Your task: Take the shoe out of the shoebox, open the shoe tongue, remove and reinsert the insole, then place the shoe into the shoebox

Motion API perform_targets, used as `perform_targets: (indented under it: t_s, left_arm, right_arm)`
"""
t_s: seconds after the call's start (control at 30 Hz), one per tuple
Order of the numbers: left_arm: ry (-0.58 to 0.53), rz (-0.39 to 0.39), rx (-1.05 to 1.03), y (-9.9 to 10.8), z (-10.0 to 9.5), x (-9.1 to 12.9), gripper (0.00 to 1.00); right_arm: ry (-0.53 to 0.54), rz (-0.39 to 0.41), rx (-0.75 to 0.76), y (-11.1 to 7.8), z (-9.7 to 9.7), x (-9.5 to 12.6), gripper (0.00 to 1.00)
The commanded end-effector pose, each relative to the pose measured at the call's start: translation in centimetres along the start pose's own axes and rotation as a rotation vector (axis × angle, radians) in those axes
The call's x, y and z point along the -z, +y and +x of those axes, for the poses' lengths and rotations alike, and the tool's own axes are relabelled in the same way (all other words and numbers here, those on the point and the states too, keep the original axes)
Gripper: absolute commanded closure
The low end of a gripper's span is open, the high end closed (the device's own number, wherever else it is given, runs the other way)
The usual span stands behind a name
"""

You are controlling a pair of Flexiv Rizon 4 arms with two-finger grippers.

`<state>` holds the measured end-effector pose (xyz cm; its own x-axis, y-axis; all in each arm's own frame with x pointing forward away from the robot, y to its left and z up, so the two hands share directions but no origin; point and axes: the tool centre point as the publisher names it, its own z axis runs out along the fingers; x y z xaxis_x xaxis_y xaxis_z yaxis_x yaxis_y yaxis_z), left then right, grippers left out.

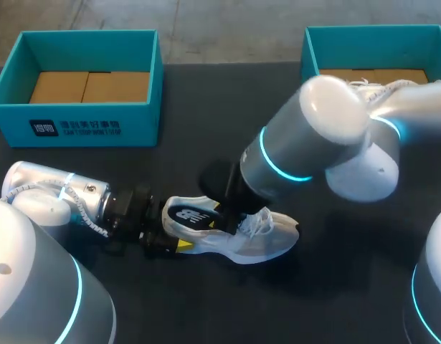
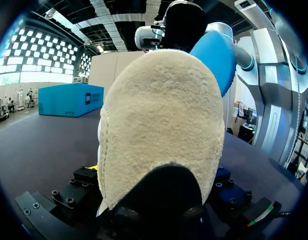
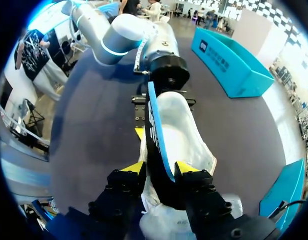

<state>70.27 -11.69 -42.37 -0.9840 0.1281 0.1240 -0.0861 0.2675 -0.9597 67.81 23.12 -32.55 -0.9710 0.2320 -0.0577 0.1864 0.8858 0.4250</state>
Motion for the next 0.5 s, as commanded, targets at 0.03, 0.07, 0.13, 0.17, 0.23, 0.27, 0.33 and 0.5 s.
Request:
perform_targets:
  t_s: [0.03, 0.07, 0.13, 0.17, 0.23, 0.27, 0.33, 0.5]
  left_arm:
    - [0.002, -0.002, 0.001, 0.2, -0.3, 0.0, 1.00]
    - [0.002, -0.002, 0.001, 0.2, -0.3, 0.0, 1.00]
    - [0.002, -0.002, 0.001, 0.2, -0.3, 0.0, 1.00]
    - [0.002, -0.002, 0.001, 0.2, -0.3, 0.0, 1.00]
    - [0.002, -0.002, 0.001, 0.2, -0.3, 0.0, 1.00]
    - [0.002, -0.002, 0.001, 0.2, -0.3, 0.0, 1.00]
    - [0.002, -0.002, 0.001, 0.2, -0.3, 0.0, 1.00]
    - [0.002, -0.002, 0.001, 0.2, -0.3, 0.0, 1.00]
  right_arm:
    - [0.004, 0.030, 0.008, 0.1, -0.3, 1.5, 0.59]
    - [-0.001, 0.035, 0.005, 0.1, -0.4, 1.6, 0.56]
    - [-0.005, 0.037, -0.007, -0.2, -0.7, 1.8, 0.54]
    - [-0.006, 0.037, -0.008, -0.2, -0.7, 1.9, 0.54]
    - [-0.008, 0.029, -0.011, -0.3, -0.8, 2.0, 0.55]
    - [-0.010, 0.028, -0.010, -0.2, -0.9, 2.1, 0.56]
    - [-0.009, 0.017, -0.003, -0.1, -1.0, 2.4, 0.55]
    - [0.024, 0.003, 0.025, 0.8, -1.3, 2.7, 0.55]
